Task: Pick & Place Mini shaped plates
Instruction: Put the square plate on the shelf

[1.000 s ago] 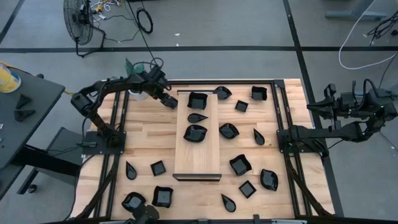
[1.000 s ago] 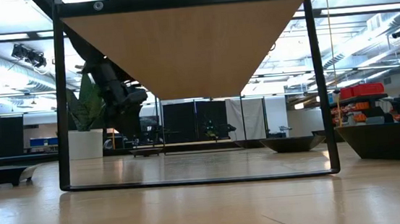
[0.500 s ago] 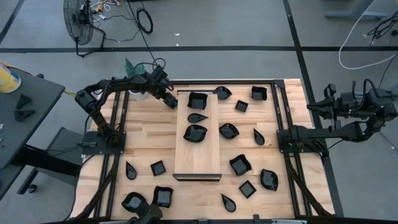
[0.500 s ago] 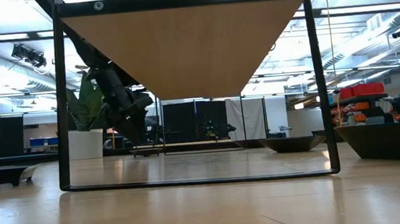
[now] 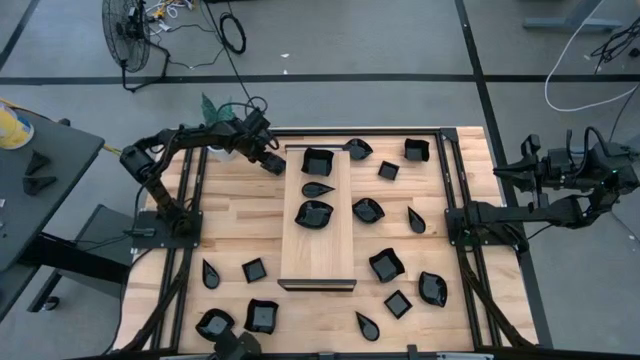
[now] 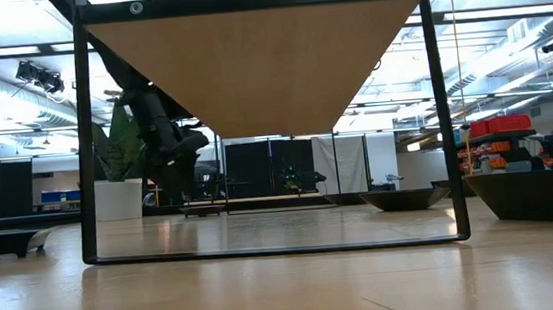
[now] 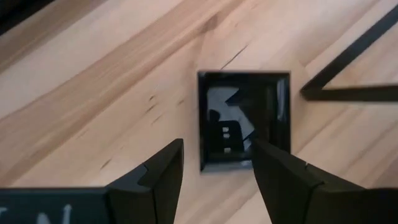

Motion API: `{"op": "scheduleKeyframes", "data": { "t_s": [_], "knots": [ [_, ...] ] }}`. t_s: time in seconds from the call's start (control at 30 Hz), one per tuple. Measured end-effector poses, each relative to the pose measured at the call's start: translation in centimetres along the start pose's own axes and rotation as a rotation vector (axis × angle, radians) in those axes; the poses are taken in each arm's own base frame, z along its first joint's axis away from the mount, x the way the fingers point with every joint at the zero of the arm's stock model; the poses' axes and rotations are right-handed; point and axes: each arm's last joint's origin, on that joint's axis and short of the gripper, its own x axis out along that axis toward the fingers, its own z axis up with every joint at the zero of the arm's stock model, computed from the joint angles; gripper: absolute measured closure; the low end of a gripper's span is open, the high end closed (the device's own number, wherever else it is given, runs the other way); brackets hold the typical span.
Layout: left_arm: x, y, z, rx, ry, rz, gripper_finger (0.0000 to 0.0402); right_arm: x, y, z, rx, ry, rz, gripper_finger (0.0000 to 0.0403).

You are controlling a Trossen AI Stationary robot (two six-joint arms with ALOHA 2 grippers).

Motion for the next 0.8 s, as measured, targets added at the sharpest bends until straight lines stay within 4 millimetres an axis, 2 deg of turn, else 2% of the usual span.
{"op": "scheduleKeyframes", "data": {
  "t_s": [0.2, 0.47, 0.67, 0.8],
  "knots": [
    [-2.2, -0.9, -0.4, -0.007, -0.001, -0.028, 0.0209, 0.0, 0.0, 0.0, 0.0, 0.0, 0.0, 0.0369],
    [-7.0, -2.7, -2.0, -0.053, -0.018, -0.038, 0.0209, 0.0, 0.0, 0.0, 0.0, 0.0, 0.0, 0.0369],
    [-11.0, -4.4, -3.8, -0.203, -0.088, -0.019, 0.0209, 0.0, 0.0, 0.0, 0.0, 0.001, 0.0, 0.0369],
    [-12.3, -5.8, -4.8, -0.358, -0.174, -0.034, 0.0209, 0.0, 0.0, 0.0, 0.0, 0.0, 0.0, 0.0369]
  ]
}}
